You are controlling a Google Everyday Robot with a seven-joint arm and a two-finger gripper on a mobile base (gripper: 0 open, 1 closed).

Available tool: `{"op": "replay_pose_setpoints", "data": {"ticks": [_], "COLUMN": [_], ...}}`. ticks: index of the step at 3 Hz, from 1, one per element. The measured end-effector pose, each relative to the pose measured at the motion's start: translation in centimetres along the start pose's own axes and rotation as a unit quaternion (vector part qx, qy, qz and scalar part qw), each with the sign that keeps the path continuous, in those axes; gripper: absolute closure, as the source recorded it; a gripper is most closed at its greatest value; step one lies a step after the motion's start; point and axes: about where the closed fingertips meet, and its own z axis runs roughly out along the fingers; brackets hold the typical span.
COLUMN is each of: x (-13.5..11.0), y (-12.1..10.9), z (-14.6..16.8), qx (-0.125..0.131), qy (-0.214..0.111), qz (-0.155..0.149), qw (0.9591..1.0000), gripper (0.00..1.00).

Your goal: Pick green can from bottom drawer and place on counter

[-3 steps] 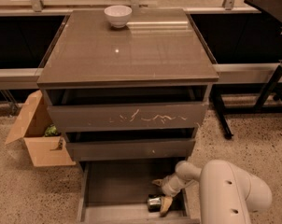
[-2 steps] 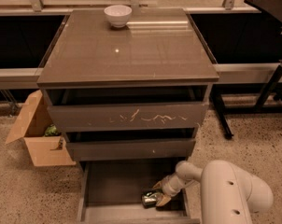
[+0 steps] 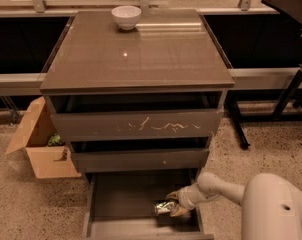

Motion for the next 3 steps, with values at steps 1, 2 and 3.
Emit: {"op": "replay_pose_setpoints", "data": {"ticks": [1, 2, 3], "x": [-1.8, -1.8, -5.5], "y": [0.8, 0.8, 0.4], "z": [-3.3, -3.4, -8.0], "qx": [0.021, 0.021, 0.011], "qy": [-0.004, -0.004, -0.01], "qz": [-0.016, -0.016, -0.029], "qw": [0.9997, 0.9997, 0.9995], "gripper": [1.0, 1.0, 1.0]}}
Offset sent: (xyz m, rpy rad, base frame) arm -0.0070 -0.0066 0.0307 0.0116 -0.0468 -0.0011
